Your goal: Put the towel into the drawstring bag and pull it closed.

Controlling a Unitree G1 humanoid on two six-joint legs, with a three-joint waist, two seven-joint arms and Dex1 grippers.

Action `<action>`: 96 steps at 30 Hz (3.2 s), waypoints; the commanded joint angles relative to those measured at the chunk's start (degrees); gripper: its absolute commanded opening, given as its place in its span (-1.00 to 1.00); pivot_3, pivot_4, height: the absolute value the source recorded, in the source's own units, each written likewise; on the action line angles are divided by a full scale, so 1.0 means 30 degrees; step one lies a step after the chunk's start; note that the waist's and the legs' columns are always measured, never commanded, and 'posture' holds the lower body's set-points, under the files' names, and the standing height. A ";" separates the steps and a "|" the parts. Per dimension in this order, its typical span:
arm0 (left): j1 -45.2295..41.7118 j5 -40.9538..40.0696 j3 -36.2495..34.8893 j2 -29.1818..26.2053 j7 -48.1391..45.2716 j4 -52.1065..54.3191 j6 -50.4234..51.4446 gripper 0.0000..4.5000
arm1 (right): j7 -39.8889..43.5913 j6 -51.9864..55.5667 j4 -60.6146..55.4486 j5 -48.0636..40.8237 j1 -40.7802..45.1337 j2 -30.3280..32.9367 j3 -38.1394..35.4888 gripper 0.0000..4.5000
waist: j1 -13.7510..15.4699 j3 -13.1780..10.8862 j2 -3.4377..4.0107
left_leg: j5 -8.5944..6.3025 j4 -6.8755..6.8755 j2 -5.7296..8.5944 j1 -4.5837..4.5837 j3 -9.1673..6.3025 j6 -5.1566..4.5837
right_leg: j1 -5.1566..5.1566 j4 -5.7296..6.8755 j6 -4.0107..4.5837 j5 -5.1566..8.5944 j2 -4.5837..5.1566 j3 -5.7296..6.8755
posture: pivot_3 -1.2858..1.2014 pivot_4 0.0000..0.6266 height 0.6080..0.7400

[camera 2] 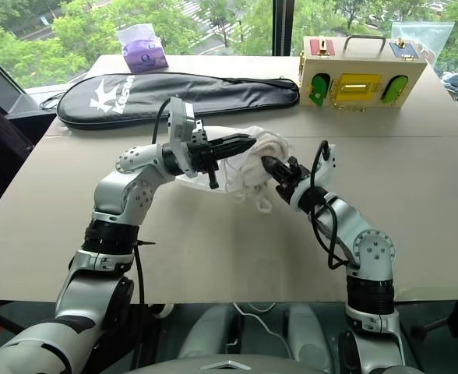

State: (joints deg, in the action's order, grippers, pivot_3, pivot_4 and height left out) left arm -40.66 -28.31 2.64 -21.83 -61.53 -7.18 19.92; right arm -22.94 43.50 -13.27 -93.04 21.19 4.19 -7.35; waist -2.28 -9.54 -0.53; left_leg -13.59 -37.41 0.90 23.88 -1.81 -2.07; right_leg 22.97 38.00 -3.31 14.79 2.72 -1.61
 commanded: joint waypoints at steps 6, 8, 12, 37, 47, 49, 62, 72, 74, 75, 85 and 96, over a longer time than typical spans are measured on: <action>-0.0094 -0.0711 0.0487 0.0132 -0.1195 0.1549 0.0333 -1.00 | 0.0247 -0.1211 0.0947 -0.0830 0.2083 -0.1260 -0.0338 -0.94 | -0.0009 0.0000 0.0000 | 0.0000 0.0000 0.0000 0.0000 0.0002 0.0000 | 0.0002 0.0000 0.0000 0.0000 0.0001 -0.0002 | 0.03 -0.52 1.00; -0.0275 -0.1052 0.0511 0.0392 -0.1238 0.1692 0.0656 -1.00 | 0.0740 -0.1172 0.1831 -0.0196 0.2551 -0.1662 -0.0004 -0.94 | -0.0011 0.0000 0.0000 | 0.0000 0.0000 0.0000 -0.0001 0.0001 0.0000 | 0.0002 0.0000 0.0000 0.0000 0.0001 -0.0002 | 0.03 -0.52 1.00; -0.0386 -0.1320 0.0622 0.0616 -0.1440 0.1854 0.1072 -1.00 | 0.1589 -0.1167 0.3344 0.0717 0.3464 -0.2407 0.0145 -0.94 | -0.0045 -0.0001 0.0002 | 0.0000 0.0000 -0.0004 -0.0002 0.0008 0.0000 | 0.0007 0.0008 0.0001 -0.0001 -0.0006 -0.0008 | 0.03 -0.52 1.00; -0.1696 -0.0579 -0.0930 0.1156 -0.0502 -0.1667 -0.0687 -1.00 | 0.6355 0.1272 -0.0884 0.2772 -0.0869 0.1664 -0.1203 0.51 | 0.0066 -0.0001 0.0000 | 0.0000 0.0002 0.0004 0.0003 0.0008 0.0001 | 0.0006 -0.0005 -0.0001 0.0000 0.0005 -0.0005 | 0.03 -0.52 1.00; -0.1912 -0.0428 -0.0968 0.1433 -0.0688 -0.2135 -0.0919 -1.00 | 0.8290 0.2798 -0.2258 0.2978 -0.2605 0.4322 -0.0247 0.51 | 0.0046 -0.0002 -0.0002 | 0.0000 0.0001 -0.0008 0.0000 0.0009 0.0000 | 0.0005 0.0000 -0.0001 0.0000 -0.0009 -0.0008 | 0.03 -0.52 1.00; -0.1933 -0.0424 -0.0960 0.1474 -0.0683 -0.2169 -0.0956 -1.00 | 0.8108 0.2815 -0.2217 0.3492 -0.2680 0.4258 0.0187 0.51 | 0.0030 -0.0002 -0.0003 | -0.0001 0.0000 -0.0009 0.0004 0.0012 -0.0001 | 0.0004 -0.0007 -0.0001 0.0000 -0.0007 -0.0010 | 0.03 -0.52 1.00; -0.1321 -0.0578 -0.0846 0.1516 -0.0369 -0.1092 -0.0423 -1.00 | 0.7946 0.1495 -0.1127 0.5667 -0.1769 0.2666 0.0310 -0.47 | 0.0085 -0.0002 -0.0003 | 0.0000 -0.0008 -0.0006 0.0003 0.0006 0.0000 | 0.0005 0.0000 -0.0002 0.0000 -0.0007 -0.0006 | 0.03 -0.52 1.00; -0.1210 -0.0854 -0.0564 0.1806 -0.0413 -0.0229 0.0164 -1.00 | 0.8402 0.0833 0.1261 0.7878 0.0666 0.1129 0.0666 -0.99 | 0.0034 -0.0002 -0.0002 | 0.0001 -0.0008 -0.0006 -0.0004 0.0008 0.0002 | 0.0005 0.0010 -0.0001 -0.0001 -0.0011 -0.0007 | 0.03 -0.52 1.00; -0.1215 -0.0898 -0.0466 0.1960 -0.0481 -0.0067 0.0316 -1.00 | 0.8667 0.0587 0.2134 0.8501 0.1357 0.0784 0.0570 -0.99 | 0.0038 -0.0002 -0.0002 | 0.0001 -0.0008 -0.0003 -0.0003 0.0007 0.0002 | 0.0005 0.0011 -0.0001 -0.0001 -0.0010 -0.0005 | 0.03 -0.52 1.00; -0.1203 -0.0944 -0.0433 0.2061 -0.0467 0.0047 0.0425 -1.00 | 0.8833 0.0479 0.2583 0.8762 0.1708 0.0612 0.0515 -0.99 | 0.0040 -0.0002 -0.0003 | 0.0001 -0.0007 -0.0002 -0.0003 0.0009 0.0002 | 0.0005 0.0008 -0.0001 -0.0001 -0.0008 -0.0007 | 0.03 -0.52 1.00; -0.0714 -0.1251 0.0324 0.3290 -0.0174 0.1171 0.1090 -1.00 | 1.0879 -0.1170 0.6829 1.2038 0.4664 -0.0746 0.0319 -0.86 | -0.0007 -0.0001 -0.0001 | 0.0002 -0.0007 -0.0002 -0.0004 0.0010 0.0005 | 0.0009 0.0018 0.0000 -0.0002 -0.0009 -0.0009 | 0.03 -0.52 1.00; -0.1501 0.0229 -0.0747 0.2739 0.0822 -0.1936 -0.1331 -1.00 | 1.0454 0.0601 0.0665 1.0485 0.0603 0.0578 -0.1658 0.97 | 0.0195 -0.0001 -0.0002 | 0.0002 0.0000 0.0007 0.0006 -0.0004 0.0005 | 0.0007 -0.0002 -0.0002 -0.0001 0.0007 0.0005 | 0.03 -0.52 1.00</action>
State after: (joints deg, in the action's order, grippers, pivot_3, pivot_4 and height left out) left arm -43.16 -28.17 1.61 -13.38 -59.44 -12.34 18.08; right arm 8.26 43.30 -5.10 -57.36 24.29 4.65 -10.06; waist -1.70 -9.54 -0.54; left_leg -13.58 -37.41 0.91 23.90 -1.82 -2.06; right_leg 22.99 37.99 -3.32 14.79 2.74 -1.60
